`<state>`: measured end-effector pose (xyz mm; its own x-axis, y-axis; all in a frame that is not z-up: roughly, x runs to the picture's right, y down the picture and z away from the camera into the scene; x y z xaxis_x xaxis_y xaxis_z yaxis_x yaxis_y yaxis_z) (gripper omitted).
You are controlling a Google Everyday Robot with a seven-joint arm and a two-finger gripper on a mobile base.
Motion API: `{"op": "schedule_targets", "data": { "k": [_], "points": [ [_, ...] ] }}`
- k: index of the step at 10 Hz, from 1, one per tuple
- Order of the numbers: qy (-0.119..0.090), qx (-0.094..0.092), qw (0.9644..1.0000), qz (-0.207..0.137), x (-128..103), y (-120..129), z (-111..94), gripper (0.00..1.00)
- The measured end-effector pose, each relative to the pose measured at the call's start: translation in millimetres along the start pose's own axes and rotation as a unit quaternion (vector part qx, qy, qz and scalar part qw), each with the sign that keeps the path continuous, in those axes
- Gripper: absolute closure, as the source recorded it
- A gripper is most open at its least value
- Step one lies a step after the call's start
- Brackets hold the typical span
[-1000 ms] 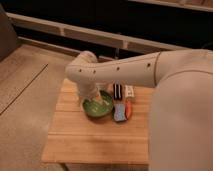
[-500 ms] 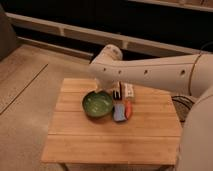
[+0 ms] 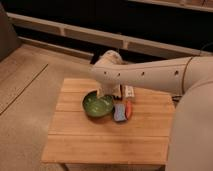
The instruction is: Place the pepper on the white sponge
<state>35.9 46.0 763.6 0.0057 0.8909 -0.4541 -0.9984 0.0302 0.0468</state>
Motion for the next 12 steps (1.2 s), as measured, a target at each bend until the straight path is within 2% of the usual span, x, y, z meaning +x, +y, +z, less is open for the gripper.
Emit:
{"op": "schedule_targets", "data": {
  "k": [1, 2, 3, 4, 6, 7, 11, 12],
  "points": [
    [0.005, 0.001, 1.0000, 0.009, -0.8, -13.4, 8.7, 0.35],
    [0.005, 0.004, 0.9998, 0.020, -7.5, -39.9, 20.2, 0.35],
    [0.000, 0.004, 0.9998, 0.022, -13.8, -51.3, 23.3, 0.35],
    [-0.007, 0.004, 0.9997, 0.024, -19.5, -65.7, 24.1, 0.35],
    [-0.025, 0.003, 0.9988, 0.042, -29.1, -112.5, 20.6, 0.35],
    [-0.028, 0.010, 0.9981, 0.054, -28.7, -136.2, 18.7, 0.35],
    [-0.028, 0.007, 0.9983, 0.051, -29.0, -130.3, 18.6, 0.35],
    [-0.023, 0.007, 0.9980, 0.058, -28.8, -131.0, 24.0, 0.35]
  ]
}}
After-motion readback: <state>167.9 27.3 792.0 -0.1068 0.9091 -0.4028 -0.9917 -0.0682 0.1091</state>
